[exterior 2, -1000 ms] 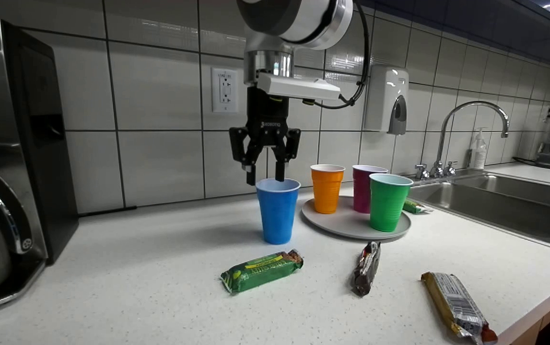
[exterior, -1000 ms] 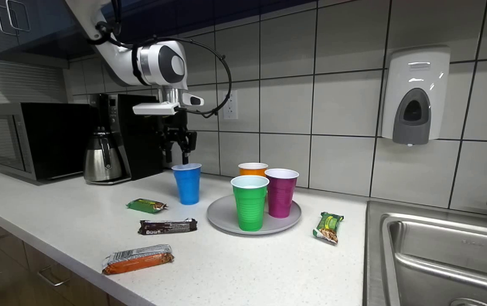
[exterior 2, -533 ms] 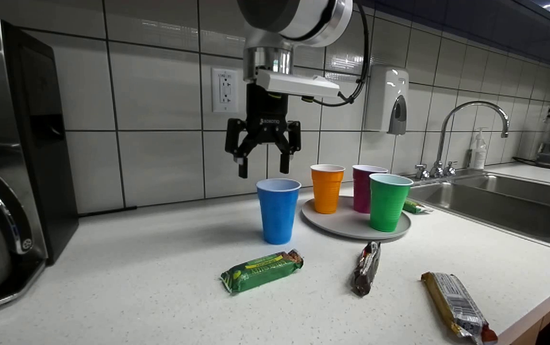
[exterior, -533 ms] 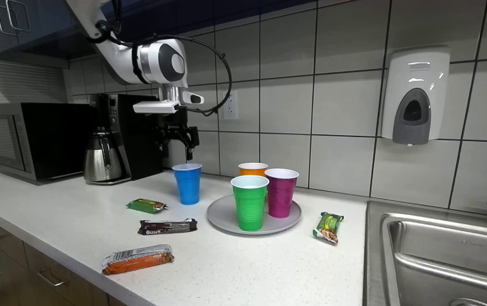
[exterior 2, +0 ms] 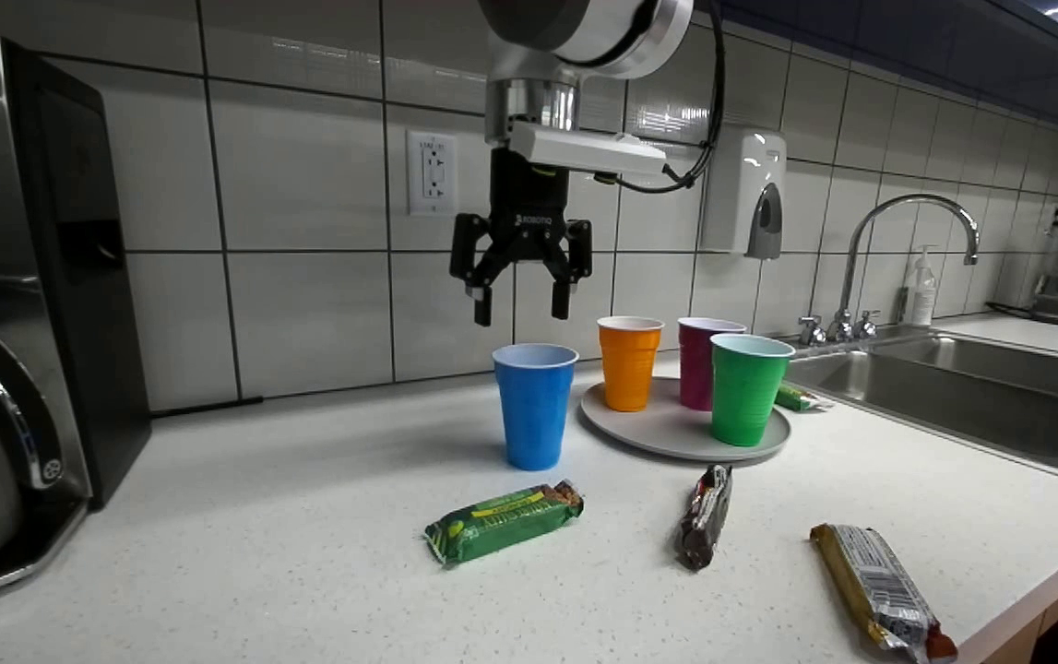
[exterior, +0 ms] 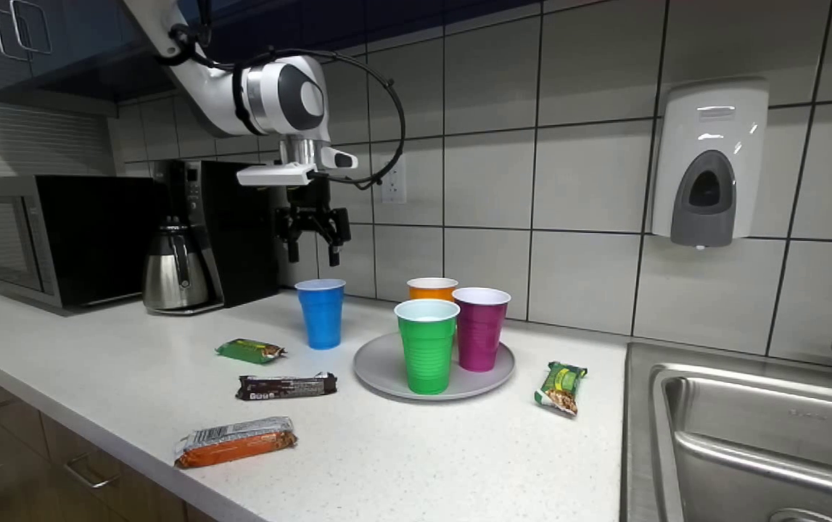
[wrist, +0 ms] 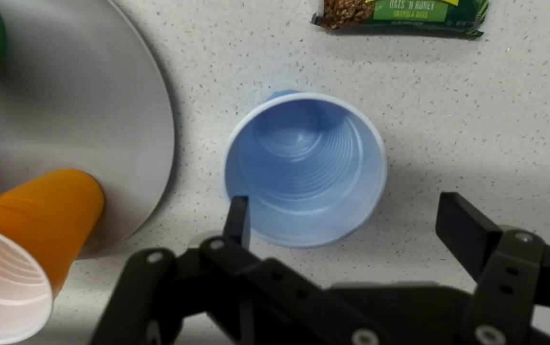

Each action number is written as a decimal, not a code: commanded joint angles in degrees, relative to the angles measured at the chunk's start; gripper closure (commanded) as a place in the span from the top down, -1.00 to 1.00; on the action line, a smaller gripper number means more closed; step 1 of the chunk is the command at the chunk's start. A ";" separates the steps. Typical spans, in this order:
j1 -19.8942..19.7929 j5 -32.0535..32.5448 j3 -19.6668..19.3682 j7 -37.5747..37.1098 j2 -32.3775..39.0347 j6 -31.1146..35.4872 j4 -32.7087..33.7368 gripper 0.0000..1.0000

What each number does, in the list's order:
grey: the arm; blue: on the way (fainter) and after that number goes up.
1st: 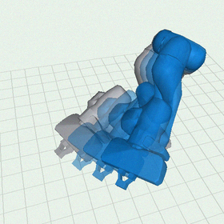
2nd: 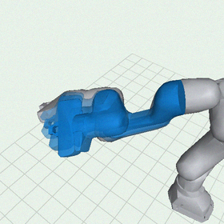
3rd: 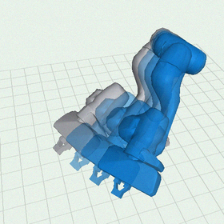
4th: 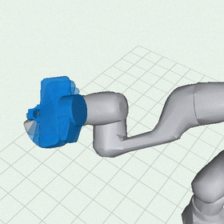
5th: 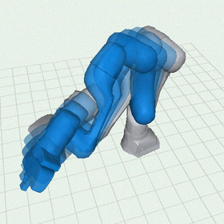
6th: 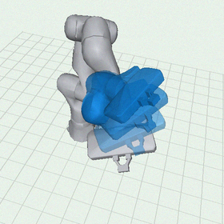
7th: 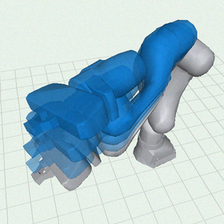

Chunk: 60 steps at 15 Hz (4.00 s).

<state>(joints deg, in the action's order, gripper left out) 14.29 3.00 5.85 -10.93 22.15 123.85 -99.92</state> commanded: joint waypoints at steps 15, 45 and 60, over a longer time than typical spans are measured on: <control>-3.26 1.42 -3.72 -1.54 -2.34 0.58 -1.79 1.00; -6.05 1.72 -7.63 -3.78 4.26 -0.69 5.36 1.00; -6.51 1.00 -7.97 -3.52 9.65 -1.53 10.82 1.00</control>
<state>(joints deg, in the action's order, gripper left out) 8.13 3.38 -2.42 -13.28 30.59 123.84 -91.74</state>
